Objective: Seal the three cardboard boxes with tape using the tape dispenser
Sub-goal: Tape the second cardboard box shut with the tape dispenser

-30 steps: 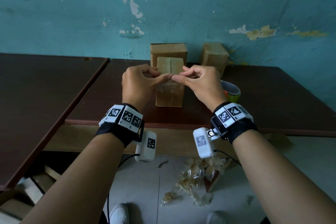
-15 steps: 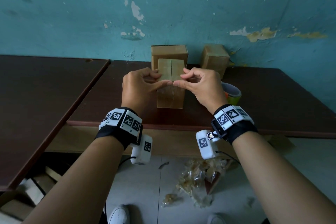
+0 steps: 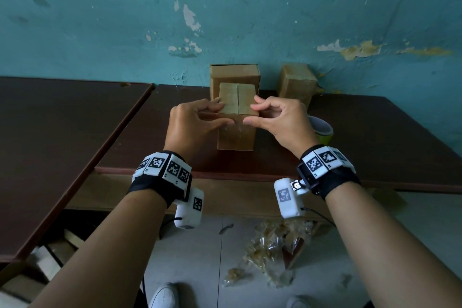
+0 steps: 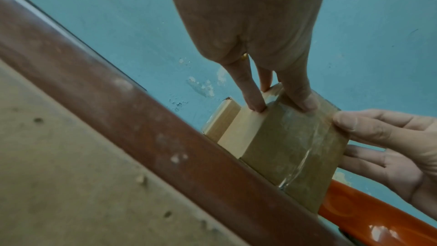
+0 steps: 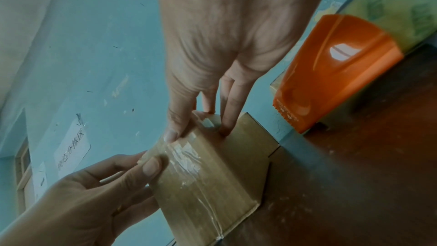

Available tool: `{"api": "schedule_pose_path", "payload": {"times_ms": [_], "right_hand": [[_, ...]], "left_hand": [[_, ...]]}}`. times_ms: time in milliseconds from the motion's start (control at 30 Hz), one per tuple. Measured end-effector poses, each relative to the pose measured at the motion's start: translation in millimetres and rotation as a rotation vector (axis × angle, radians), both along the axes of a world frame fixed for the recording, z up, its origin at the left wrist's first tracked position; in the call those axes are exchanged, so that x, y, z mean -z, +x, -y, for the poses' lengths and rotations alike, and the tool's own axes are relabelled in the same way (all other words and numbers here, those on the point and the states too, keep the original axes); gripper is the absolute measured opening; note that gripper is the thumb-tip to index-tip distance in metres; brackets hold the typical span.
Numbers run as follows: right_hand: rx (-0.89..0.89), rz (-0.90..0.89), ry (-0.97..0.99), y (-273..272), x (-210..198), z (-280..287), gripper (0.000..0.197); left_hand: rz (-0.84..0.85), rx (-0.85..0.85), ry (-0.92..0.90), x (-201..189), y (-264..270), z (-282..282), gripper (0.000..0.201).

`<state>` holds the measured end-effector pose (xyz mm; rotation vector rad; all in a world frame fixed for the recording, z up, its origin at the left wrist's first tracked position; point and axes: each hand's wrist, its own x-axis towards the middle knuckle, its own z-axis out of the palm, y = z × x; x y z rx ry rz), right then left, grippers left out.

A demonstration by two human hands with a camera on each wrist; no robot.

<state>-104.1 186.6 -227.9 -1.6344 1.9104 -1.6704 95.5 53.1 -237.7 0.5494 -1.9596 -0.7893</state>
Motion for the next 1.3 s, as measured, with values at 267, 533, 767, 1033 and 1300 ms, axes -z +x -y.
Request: {"api": "schedule_pose_path", "payload": {"times_ms": [267,533,767,1033,1300], "right_hand": [[-0.035,0.052,-0.001,-0.3,-0.6,-2.1,0.038],[-0.103,0.123,0.06,-4.8,-2.6,-5.7,0.035],[-0.068,0.16,0.035,-7.9,-5.0,-6.9,0.034],[0.068,0.116,0.123,-14.9,-20.6,-11.5,0.042],[0.21,0.027,0.208,-24.6,-42.5,-24.0,0.029]], "left_hand": [[-0.032,0.001,0.021,1.0,-2.2,0.2,0.045],[-0.03,0.022,0.101,0.4,0.4,1.0,0.046],[-0.016,0.003,0.156,-9.7,-3.8,-9.6,0.04],[0.024,-0.044,0.163,-21.4,-23.9,-16.3,0.026],[0.158,-0.017,0.13,-30.3,-55.6,-23.9,0.03]]}}
